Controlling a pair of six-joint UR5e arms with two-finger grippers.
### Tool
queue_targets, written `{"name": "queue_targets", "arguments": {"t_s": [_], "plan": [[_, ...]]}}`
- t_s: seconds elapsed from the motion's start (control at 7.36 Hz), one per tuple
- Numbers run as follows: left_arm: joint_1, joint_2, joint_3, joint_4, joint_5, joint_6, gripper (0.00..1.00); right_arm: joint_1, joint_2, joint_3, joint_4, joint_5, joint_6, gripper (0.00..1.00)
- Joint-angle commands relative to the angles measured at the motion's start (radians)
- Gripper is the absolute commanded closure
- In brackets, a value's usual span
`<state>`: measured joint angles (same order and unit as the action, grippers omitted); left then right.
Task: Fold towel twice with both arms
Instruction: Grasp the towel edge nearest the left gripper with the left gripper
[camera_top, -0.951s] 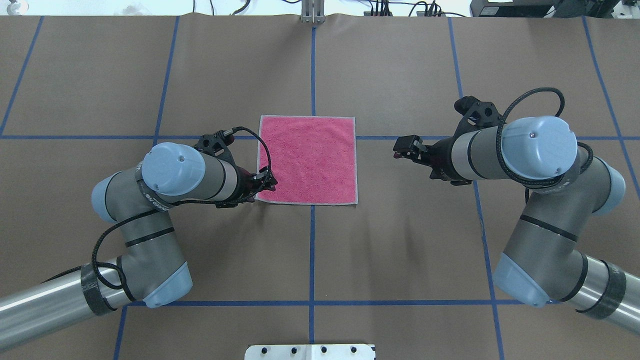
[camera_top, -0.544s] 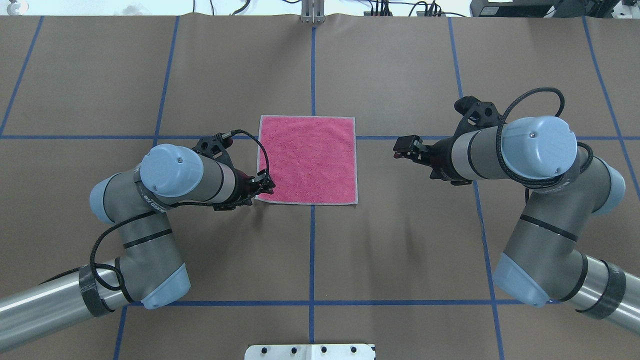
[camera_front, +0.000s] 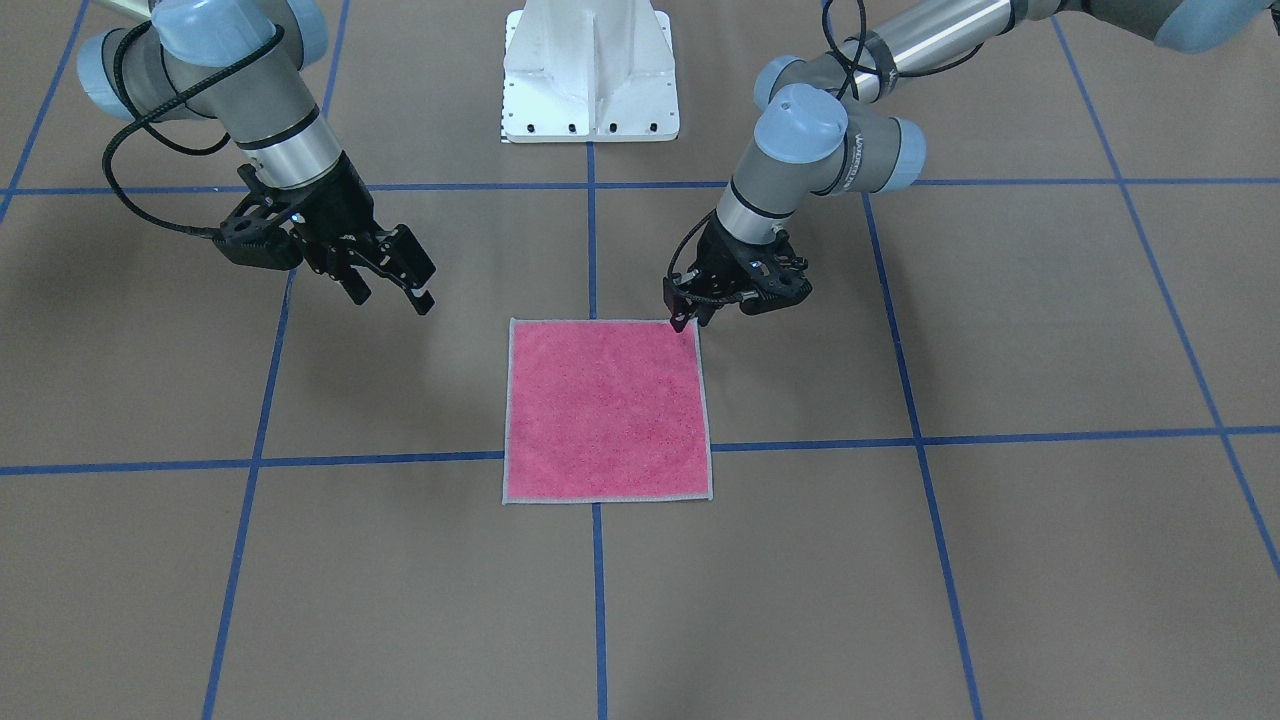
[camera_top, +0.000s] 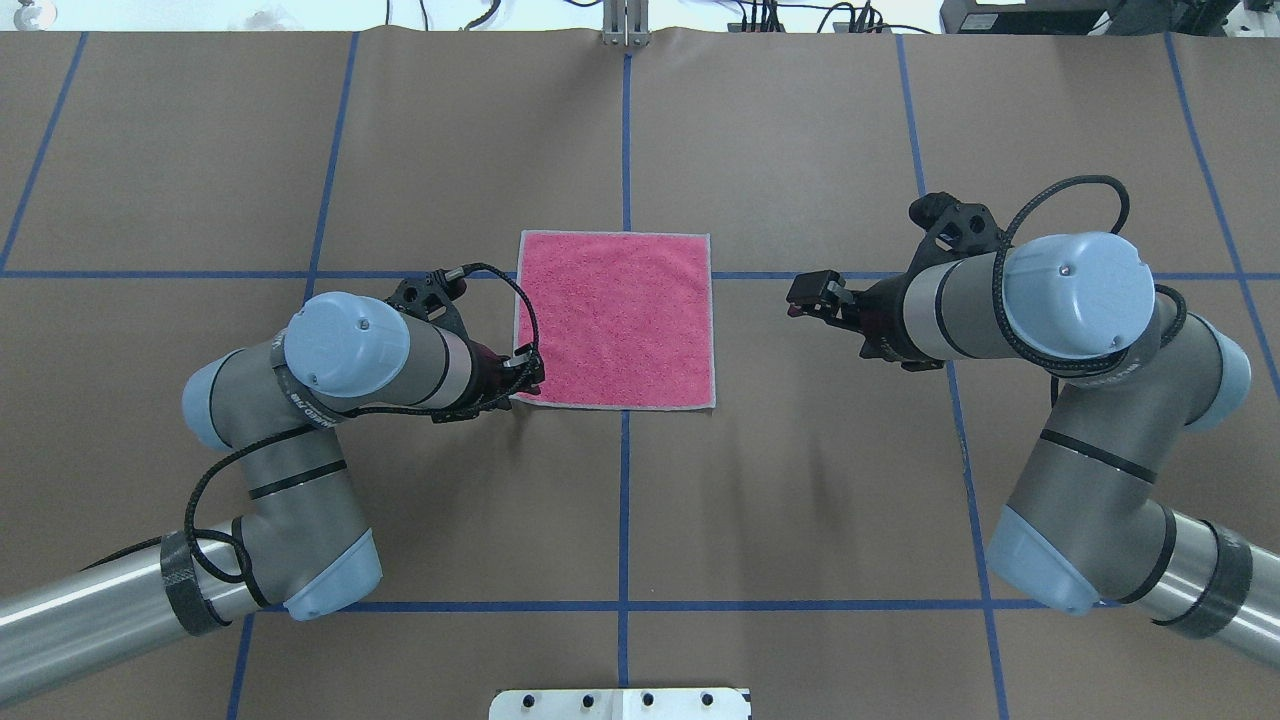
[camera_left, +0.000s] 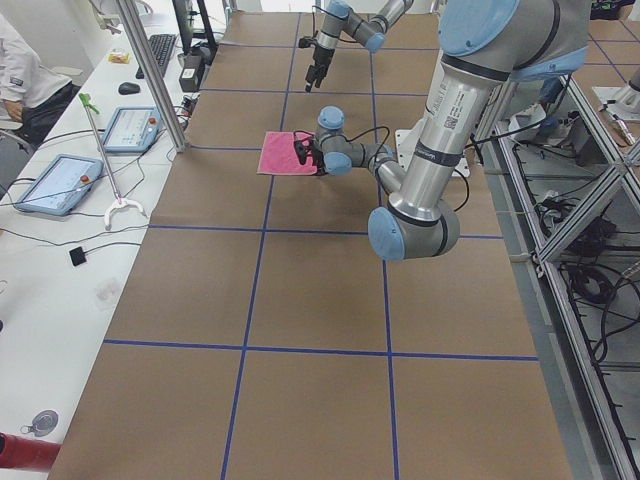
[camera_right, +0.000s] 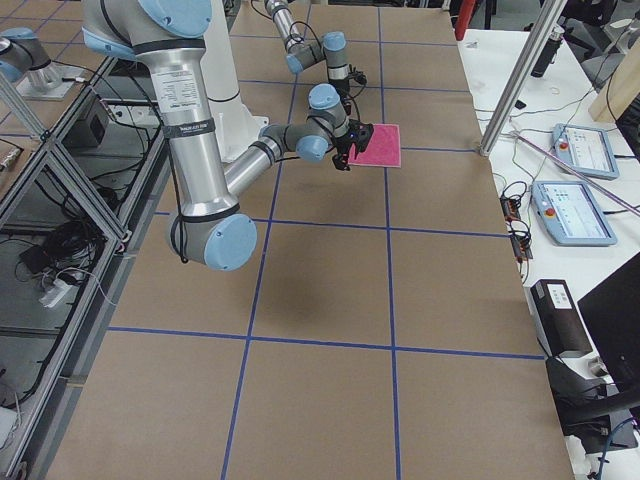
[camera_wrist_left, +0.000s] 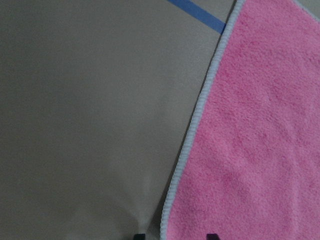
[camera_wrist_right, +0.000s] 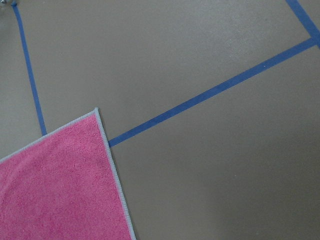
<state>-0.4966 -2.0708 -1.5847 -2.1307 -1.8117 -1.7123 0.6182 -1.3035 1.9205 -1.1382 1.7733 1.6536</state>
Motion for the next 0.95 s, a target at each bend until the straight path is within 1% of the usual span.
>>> {"name": "queue_targets", "arguments": {"t_s": [0.0, 0.27, 0.41, 0.82], "plan": [[0.0, 0.0, 0.0, 0.0, 0.0, -0.001, 0.66, 0.0, 0.0, 0.0, 0.0, 0.0, 0.0, 0.01], [0.001, 0.0, 0.002, 0.0, 0.0, -0.001, 0.66, 0.0, 0.0, 0.0, 0.0, 0.0, 0.0, 0.01], [0.0, -0.002, 0.0, 0.0, 0.0, 0.0, 0.7, 0.0, 0.0, 0.0, 0.0, 0.0, 0.0, 0.01], [0.0, 0.0, 0.002, 0.002, 0.002, 0.0, 0.72, 0.0, 0.0, 0.0, 0.0, 0.0, 0.0, 0.01]]}}
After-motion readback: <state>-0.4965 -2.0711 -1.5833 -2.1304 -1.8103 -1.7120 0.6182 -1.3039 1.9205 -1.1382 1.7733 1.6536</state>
